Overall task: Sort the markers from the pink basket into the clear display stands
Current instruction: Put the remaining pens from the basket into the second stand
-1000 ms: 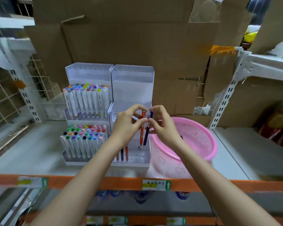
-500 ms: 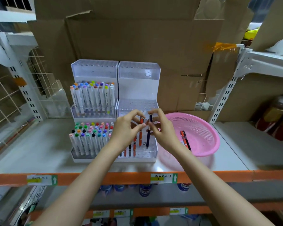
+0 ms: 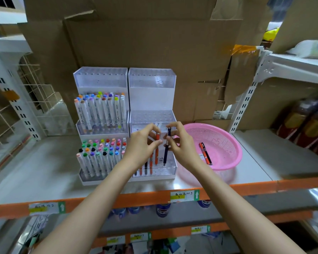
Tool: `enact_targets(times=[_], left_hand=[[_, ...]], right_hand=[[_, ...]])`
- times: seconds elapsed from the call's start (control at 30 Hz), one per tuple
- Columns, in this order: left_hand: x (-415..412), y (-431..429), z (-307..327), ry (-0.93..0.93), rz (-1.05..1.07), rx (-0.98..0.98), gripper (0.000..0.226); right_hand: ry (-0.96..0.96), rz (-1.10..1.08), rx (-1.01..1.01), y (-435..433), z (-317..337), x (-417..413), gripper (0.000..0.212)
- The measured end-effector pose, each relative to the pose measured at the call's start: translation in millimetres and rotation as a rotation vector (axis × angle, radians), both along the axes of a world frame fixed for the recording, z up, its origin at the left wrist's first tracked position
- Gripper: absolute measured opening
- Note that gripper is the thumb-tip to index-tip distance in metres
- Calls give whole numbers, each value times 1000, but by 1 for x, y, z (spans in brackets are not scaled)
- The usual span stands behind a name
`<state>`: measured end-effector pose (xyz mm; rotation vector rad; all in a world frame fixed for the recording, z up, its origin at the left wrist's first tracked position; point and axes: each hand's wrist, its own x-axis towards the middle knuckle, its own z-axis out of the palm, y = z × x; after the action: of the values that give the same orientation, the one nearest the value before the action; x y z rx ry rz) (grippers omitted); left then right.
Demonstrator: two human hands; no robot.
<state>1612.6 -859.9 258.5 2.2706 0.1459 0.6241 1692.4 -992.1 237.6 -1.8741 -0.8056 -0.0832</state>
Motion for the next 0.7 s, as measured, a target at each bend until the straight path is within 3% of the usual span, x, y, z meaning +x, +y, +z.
enact_targets(times=[0.7], left_hand=[[-3, -1, -13, 114, -28, 170, 19]], right_hand=[[-56, 71, 18, -11, -10, 4, 27]])
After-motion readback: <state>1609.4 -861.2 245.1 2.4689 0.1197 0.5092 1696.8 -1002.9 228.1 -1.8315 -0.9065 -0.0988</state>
